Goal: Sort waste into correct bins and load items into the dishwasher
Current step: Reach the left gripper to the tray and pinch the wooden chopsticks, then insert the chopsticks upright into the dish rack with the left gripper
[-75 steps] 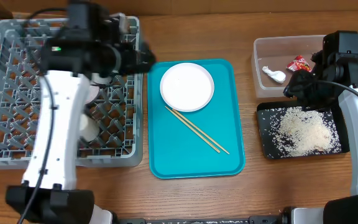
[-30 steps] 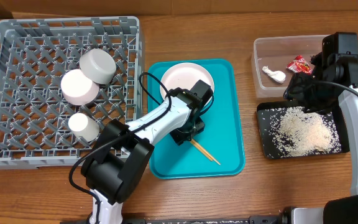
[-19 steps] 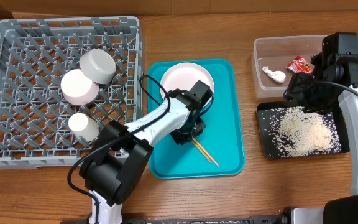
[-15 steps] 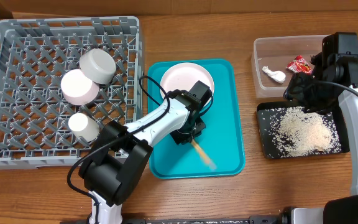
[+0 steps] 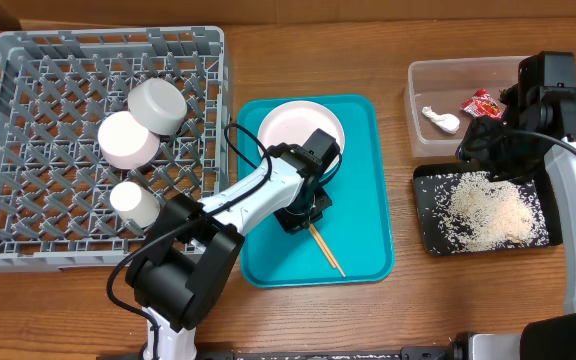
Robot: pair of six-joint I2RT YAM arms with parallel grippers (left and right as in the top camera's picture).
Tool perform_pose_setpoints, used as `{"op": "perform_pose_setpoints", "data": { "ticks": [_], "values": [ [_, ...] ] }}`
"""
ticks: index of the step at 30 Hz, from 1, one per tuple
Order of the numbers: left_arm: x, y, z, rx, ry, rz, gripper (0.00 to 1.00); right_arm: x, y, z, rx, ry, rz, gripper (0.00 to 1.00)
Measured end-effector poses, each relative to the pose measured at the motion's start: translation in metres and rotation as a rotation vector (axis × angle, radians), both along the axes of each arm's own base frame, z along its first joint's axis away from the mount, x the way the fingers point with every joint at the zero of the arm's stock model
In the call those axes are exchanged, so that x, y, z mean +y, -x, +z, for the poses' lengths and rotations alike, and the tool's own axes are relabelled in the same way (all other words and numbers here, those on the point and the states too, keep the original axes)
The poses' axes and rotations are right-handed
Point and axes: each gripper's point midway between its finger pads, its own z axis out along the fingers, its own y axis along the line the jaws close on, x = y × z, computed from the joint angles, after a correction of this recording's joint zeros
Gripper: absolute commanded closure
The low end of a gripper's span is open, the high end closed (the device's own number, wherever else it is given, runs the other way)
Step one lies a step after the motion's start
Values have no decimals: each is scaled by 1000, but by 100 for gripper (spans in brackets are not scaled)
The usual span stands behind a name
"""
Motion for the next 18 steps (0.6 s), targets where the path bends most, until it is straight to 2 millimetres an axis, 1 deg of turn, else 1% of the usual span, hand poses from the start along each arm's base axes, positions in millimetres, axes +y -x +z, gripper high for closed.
{"op": "perform_pose_setpoints", "data": {
  "ticks": [4,8,13,18],
  "values": [
    [0,2,2,2,8,-1,96,0,0,0,0,0,0,38],
    [2,4,11,-10,17,-1,96,0,0,0,0,0,0,38],
    [3,4,42,-66,48,-1,96,0,0,0,0,0,0,38],
    [4,2,67,-126,77,-18,96,0,0,0,0,1,0,38]
  ]
}}
